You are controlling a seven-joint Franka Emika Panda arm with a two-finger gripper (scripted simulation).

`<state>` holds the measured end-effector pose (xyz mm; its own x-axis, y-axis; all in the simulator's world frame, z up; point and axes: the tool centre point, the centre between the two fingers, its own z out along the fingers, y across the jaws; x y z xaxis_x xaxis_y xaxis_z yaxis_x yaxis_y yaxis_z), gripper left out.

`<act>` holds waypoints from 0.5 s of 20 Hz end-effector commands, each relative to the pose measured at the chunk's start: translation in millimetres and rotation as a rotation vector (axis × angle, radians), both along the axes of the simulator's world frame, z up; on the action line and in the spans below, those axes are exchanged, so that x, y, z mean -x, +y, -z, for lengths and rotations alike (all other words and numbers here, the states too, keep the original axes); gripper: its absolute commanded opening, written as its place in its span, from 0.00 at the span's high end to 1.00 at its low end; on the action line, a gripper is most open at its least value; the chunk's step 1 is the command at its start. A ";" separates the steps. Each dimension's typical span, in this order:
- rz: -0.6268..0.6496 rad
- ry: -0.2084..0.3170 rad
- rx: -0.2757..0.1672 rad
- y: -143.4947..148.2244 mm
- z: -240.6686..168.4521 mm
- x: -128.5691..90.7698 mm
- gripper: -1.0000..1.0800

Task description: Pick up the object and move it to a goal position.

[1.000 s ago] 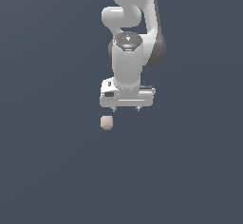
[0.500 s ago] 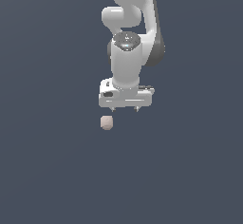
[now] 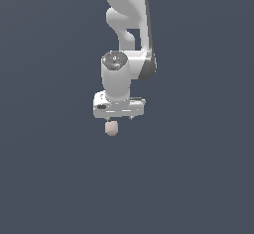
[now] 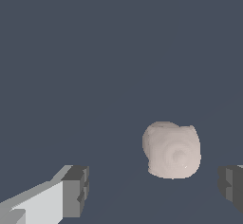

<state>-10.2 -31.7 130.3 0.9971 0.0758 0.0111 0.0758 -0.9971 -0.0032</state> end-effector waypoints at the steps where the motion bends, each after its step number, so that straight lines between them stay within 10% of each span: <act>1: -0.014 0.004 0.001 -14.1 15.2 5.4 0.04; 10: -0.037 0.011 0.004 -37.7 40.5 16.5 0.04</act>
